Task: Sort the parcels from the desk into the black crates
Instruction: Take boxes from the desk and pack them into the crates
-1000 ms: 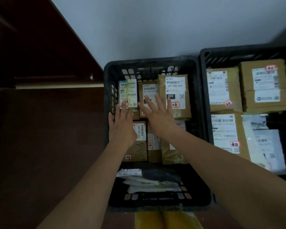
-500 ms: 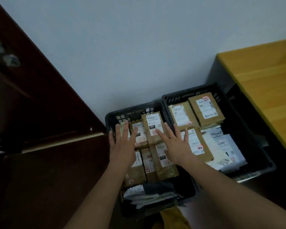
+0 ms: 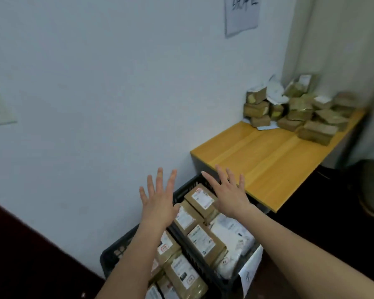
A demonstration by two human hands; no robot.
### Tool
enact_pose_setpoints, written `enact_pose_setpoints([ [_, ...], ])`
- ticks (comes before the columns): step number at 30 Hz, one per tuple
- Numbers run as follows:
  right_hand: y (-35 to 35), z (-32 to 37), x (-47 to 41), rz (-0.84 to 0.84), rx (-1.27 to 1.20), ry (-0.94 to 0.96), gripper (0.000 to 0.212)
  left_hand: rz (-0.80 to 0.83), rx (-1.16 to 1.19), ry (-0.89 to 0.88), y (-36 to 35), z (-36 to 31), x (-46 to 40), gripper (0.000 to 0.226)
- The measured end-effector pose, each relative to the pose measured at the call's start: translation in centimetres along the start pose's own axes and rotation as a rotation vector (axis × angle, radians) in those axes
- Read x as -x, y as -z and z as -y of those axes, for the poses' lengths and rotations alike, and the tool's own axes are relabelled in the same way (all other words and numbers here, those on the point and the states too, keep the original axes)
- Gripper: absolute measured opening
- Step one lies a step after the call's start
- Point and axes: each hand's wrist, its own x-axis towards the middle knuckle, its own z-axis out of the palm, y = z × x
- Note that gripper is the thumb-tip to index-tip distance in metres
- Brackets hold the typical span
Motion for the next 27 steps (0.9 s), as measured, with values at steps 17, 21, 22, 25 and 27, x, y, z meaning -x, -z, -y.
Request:
enact_pose_setpoints([
  [17,15.3,-34.7,5.6,-0.241,-0.055,-0.433,0.096,-0.099,0.088,-0.372,5.0,-36.8,-10.5,0.094],
  [21,17.4,-43.5,6.8,-0.236,-0.066,-0.473,0.096,-0.056,0.075,-0.42,4.4,-45.2,-12.7,0.093],
  [22,18.1,-46.1,7.1,-0.236,-0.059,-0.487,0.096,-0.056,0.077,-0.434,4.2,-47.8,-13.6,0.093],
  [25,19.2,-50.2,7.1,-0.24,-0.053,-0.494,0.095,-0.067,0.068,-0.46,4.3,-52.0,-15.3,0.093],
  [27,19.5,-52.7,6.8,-0.232,-0.061,-0.5,0.094,-0.06,0.048,-0.48,3.8,-54.8,-16.7,0.093],
])
